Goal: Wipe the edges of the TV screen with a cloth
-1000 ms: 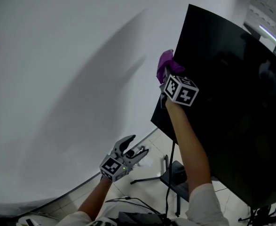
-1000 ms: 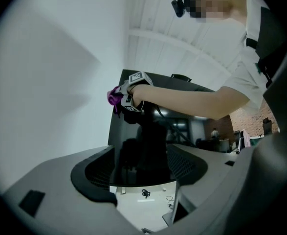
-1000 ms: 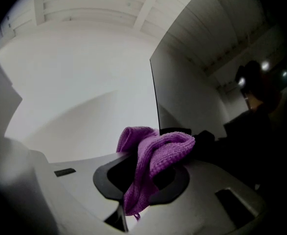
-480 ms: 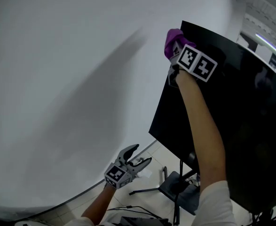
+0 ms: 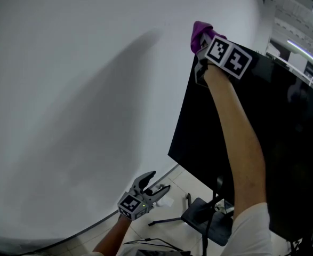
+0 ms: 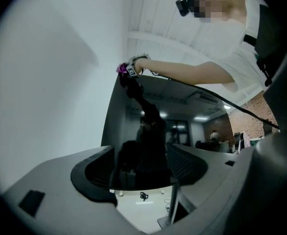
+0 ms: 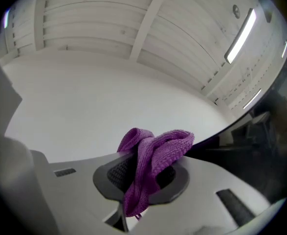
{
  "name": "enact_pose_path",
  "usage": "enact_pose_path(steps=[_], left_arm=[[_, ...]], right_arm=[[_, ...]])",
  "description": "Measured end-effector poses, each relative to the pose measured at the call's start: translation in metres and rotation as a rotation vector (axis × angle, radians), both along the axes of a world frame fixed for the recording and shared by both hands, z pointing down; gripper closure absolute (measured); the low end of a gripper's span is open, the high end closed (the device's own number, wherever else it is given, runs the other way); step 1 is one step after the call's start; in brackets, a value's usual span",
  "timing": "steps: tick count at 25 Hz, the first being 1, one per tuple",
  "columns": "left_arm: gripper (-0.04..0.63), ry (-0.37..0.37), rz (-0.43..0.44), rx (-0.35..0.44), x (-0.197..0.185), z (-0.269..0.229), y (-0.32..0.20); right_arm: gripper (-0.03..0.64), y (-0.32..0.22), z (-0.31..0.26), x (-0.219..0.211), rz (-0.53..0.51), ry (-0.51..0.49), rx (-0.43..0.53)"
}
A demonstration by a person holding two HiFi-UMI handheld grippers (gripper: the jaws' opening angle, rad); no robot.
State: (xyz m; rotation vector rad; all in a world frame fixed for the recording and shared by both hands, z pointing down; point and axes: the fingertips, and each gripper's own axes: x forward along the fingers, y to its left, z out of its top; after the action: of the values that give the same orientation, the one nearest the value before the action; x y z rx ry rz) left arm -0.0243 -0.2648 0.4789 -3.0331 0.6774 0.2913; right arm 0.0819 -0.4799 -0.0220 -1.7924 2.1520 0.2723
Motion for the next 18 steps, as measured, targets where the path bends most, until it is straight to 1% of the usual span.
enact_pose_path(steps=[4,6,8,10,14,18], left_arm=[[0.27,-0.004,0.032,-0.007,0.011,0.0,0.006],[0.27,-0.005,0.077,-0.006,0.024,-0.002,0.017],[0.27,-0.006,0.139,-0.009,0.044,-0.006,0.032],[0.27,-0.007,0.201,-0.018,0.07,-0.01,0.049],[0.27,-0.034,0.348,-0.009,0.123,-0.001,0.088],[0.27,-0.048,0.502,0.009,0.181,0.001,0.138]], right_arm=[[0.549,0.031,-0.005,0.007,0.029,-0.003,0.047],[0.549,0.053,-0.005,0.015,0.043,-0.001,0.066],[0.549,0.08,-0.007,0.032,0.083,0.024,0.086],[0.549,0.106,-0.009,0.058,0.134,0.046,0.101],[0.549,0.162,-0.012,0.112,0.224,0.061,0.119],[0.549,0.234,-0.018,0.179,0.341,0.073,0.135]])
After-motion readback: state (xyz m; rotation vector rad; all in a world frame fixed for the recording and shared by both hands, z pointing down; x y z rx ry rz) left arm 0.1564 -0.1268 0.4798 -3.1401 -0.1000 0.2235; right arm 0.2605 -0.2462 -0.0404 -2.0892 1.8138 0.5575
